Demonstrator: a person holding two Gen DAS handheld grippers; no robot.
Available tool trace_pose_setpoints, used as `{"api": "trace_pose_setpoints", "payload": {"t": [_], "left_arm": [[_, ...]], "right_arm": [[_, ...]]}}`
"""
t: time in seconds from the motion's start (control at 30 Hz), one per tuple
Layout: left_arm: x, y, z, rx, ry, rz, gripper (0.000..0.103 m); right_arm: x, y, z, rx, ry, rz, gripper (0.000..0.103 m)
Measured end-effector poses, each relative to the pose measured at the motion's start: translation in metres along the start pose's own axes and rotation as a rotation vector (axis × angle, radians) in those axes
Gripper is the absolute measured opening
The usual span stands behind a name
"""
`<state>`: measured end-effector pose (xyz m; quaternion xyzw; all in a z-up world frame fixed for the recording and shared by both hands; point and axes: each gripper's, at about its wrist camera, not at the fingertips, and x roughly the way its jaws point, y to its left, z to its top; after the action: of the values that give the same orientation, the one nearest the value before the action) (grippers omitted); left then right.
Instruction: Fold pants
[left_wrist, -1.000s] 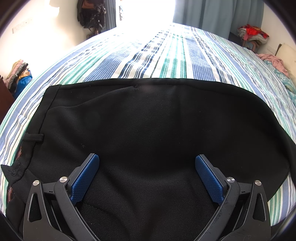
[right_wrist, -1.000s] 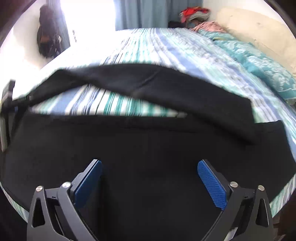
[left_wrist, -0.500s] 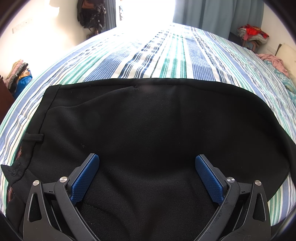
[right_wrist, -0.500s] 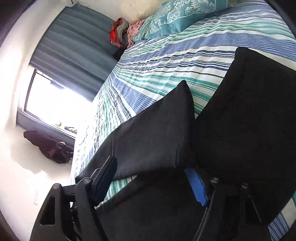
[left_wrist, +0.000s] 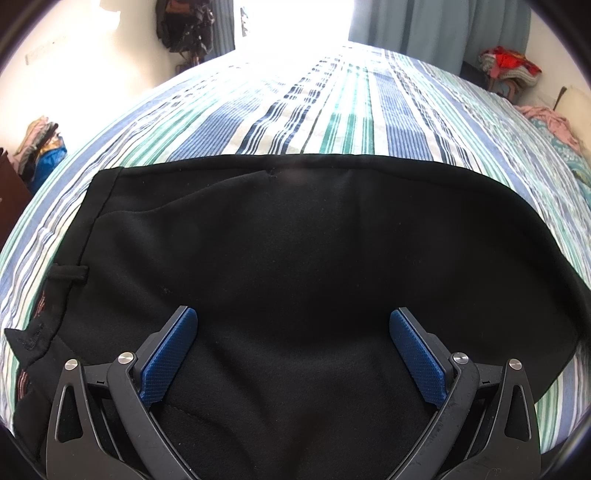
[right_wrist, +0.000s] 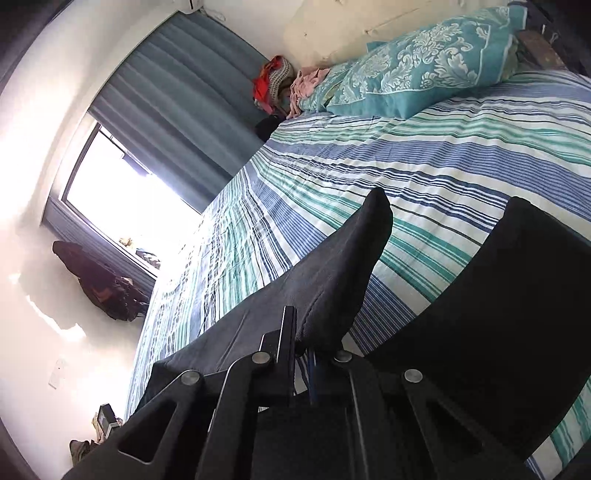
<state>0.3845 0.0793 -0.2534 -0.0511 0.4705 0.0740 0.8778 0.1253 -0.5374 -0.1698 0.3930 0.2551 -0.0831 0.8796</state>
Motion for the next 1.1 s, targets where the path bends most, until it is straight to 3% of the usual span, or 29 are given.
{"api": "trace_pose_setpoints", "payload": {"t": [0.07,0.17,0.2,0.3,0.37,0.43,0.53,0.57,0.6,0.63,0.67,0.7,0.73,0.77,0.83,0.93,1.03,1.1], "left_arm": [[0.002,0.004,0.003,-0.025,0.07,-0.029,0.103],[-0.007,0.002,0.016,-0.022,0.248,-0.042,0.102],[-0.017,0.001,0.019,-0.064,0.268,-0.095,0.102],[-0.047,-0.012,0.041,-0.172,0.211,-0.359,0.102],[-0.045,-0.035,0.062,-0.178,0.221,-0.426,0.102],[-0.026,-0.063,0.08,-0.161,0.247,-0.434,0.102],[0.014,-0.085,0.094,-0.219,0.294,-0.356,0.1],[0.025,-0.086,0.097,-0.259,0.306,-0.35,0.097],[0.033,-0.086,0.098,-0.303,0.31,-0.356,0.081],[0.04,-0.084,0.099,-0.345,0.313,-0.372,0.058],[0.044,-0.082,0.099,-0.373,0.315,-0.38,0.052],[0.045,-0.079,0.098,-0.384,0.311,-0.368,0.038],[0.043,-0.076,0.096,-0.383,0.297,-0.353,0.014],[0.037,-0.07,0.092,-0.382,0.277,-0.347,0.009],[0.014,-0.054,0.088,-0.418,0.233,-0.428,0.008],[-0.057,-0.036,0.076,-0.377,0.146,-0.505,0.008],[-0.142,-0.017,0.035,-0.275,0.064,-0.49,0.008],[-0.182,0.0,-0.009,-0.229,0.063,-0.455,0.008]], "right_arm": [[0.001,0.001,-0.001,0.007,0.006,0.001,0.006],[-0.005,-0.002,0.0,0.014,0.007,0.011,0.006],[-0.007,-0.001,0.001,0.009,0.003,0.014,0.006],[-0.018,0.003,0.001,-0.033,-0.009,0.017,0.006],[-0.023,0.005,0.001,-0.056,-0.014,0.027,0.006],[-0.028,0.008,0.0,-0.08,-0.022,0.032,0.006],[-0.034,0.01,-0.001,-0.094,-0.036,0.043,0.006],[-0.036,0.009,-0.001,-0.094,-0.042,0.046,0.006],[-0.037,0.009,-0.001,-0.095,-0.046,0.048,0.006],[-0.039,0.009,-0.001,-0.097,-0.048,0.052,0.006],[-0.04,0.009,-0.001,-0.098,-0.049,0.056,0.006],[-0.042,0.008,-0.001,-0.1,-0.05,0.06,0.005],[-0.044,0.007,-0.001,-0.098,-0.048,0.068,0.005],[-0.046,0.006,-0.001,-0.094,-0.043,0.076,0.005],[-0.046,0.002,-0.001,-0.084,-0.031,0.073,0.005],[-0.044,-0.006,0.008,-0.046,-0.002,0.071,0.005],[-0.052,-0.012,0.027,-0.047,0.0,0.082,0.005],[-0.059,-0.014,0.043,-0.088,0.029,0.067,0.005]]}}
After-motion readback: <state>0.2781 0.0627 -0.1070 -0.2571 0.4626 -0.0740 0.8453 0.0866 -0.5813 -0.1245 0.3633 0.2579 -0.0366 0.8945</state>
